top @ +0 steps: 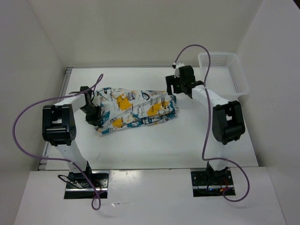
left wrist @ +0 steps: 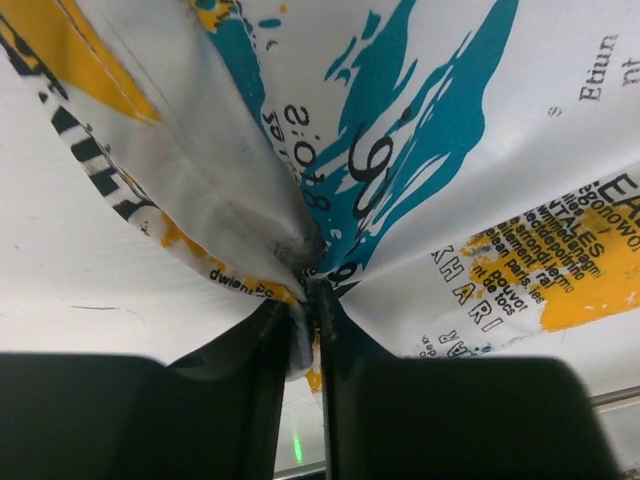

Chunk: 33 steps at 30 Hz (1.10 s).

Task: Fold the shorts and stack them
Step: Fold the shorts

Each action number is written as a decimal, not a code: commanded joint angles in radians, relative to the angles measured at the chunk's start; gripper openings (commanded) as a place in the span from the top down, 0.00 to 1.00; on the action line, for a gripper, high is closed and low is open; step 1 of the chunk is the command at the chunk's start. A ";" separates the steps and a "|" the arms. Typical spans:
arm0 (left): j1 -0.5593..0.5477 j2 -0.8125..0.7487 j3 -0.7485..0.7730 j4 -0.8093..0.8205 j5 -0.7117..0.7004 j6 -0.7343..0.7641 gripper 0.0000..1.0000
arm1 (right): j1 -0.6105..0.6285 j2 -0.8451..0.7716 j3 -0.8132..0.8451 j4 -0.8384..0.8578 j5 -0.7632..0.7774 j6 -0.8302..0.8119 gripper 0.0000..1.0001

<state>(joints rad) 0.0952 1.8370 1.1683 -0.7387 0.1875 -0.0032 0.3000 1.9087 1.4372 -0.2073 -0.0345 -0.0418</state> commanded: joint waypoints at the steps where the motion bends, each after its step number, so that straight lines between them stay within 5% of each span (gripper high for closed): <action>1: 0.005 -0.015 0.011 -0.002 0.006 0.003 0.75 | -0.018 -0.144 -0.143 -0.055 -0.082 0.187 0.16; 8: 0.041 -0.038 0.045 -0.086 0.088 0.003 0.50 | -0.018 -0.178 -0.334 -0.026 -0.133 0.388 0.16; 17: 0.052 -0.019 -0.013 -0.105 0.178 0.003 0.42 | -0.018 -0.113 -0.382 0.002 -0.128 0.565 0.17; 24: 0.070 0.011 -0.013 -0.114 0.197 0.003 0.70 | 0.042 -0.073 -0.420 -0.023 -0.124 0.585 0.35; 25: 0.070 0.011 -0.004 -0.125 0.198 0.003 0.76 | 0.042 -0.082 -0.435 -0.023 -0.111 0.585 0.42; 26: 0.070 0.021 -0.004 -0.125 0.198 0.003 0.83 | 0.042 -0.091 -0.469 -0.032 -0.098 0.585 0.63; 27: 0.070 0.021 -0.004 -0.125 0.198 0.003 0.95 | 0.042 -0.108 -0.483 -0.032 -0.097 0.585 0.73; 29: 0.080 0.031 -0.004 -0.125 0.187 0.003 1.00 | 0.042 -0.132 -0.507 -0.043 -0.073 0.562 0.98; 33: 0.122 0.021 0.007 -0.125 0.063 0.003 1.00 | -0.004 -0.192 -0.485 -0.082 -0.009 0.488 1.00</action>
<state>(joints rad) 0.1761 1.8587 1.1580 -0.8391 0.3252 -0.0051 0.3195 1.7607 0.9688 -0.1936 -0.1539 0.5007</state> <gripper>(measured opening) 0.008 0.020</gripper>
